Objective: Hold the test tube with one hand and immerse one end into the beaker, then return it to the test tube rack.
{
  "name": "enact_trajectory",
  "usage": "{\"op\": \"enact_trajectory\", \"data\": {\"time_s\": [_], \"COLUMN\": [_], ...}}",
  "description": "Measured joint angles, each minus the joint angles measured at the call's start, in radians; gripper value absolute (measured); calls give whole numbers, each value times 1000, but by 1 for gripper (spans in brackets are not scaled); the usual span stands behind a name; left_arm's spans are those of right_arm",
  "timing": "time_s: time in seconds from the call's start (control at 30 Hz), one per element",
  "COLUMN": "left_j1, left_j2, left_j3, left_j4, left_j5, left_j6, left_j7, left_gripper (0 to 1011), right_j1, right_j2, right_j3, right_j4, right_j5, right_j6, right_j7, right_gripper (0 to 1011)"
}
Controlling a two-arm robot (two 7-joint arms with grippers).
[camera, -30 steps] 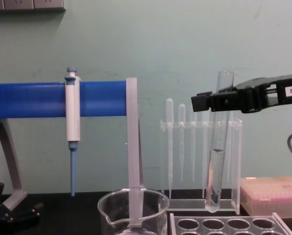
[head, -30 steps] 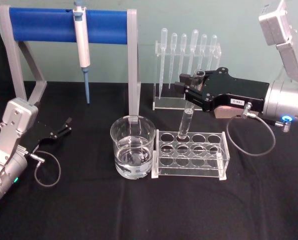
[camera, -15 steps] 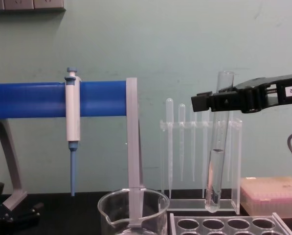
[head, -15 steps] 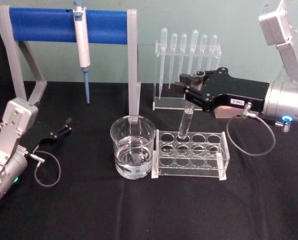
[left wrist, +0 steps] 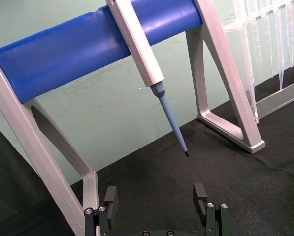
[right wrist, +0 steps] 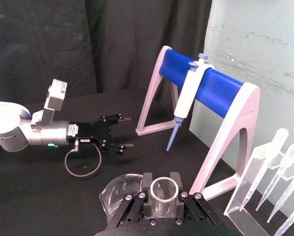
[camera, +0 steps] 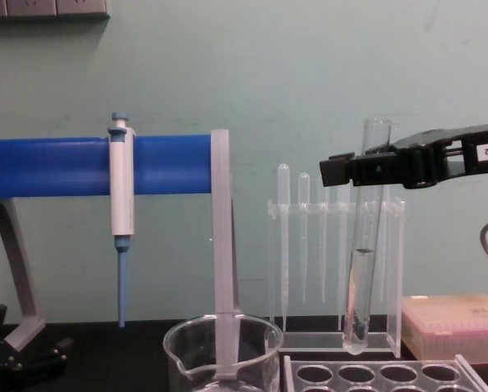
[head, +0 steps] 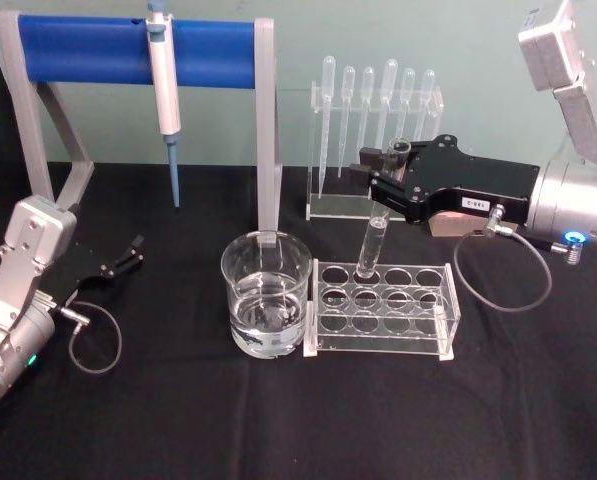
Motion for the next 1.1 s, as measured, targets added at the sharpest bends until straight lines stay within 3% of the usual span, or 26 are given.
{"op": "enact_trajectory", "data": {"time_s": [1.1], "left_j1": [0], "left_j2": [0], "left_j3": [0], "left_j4": [0], "left_j5": [0], "left_j6": [0], "left_j7": [0], "left_gripper": [1000], "right_j1": [0], "right_j2": [0], "right_j3": [0], "right_j4": [0], "right_j5": [0], "right_j6": [0], "right_j7": [0], "right_gripper": [221]}}
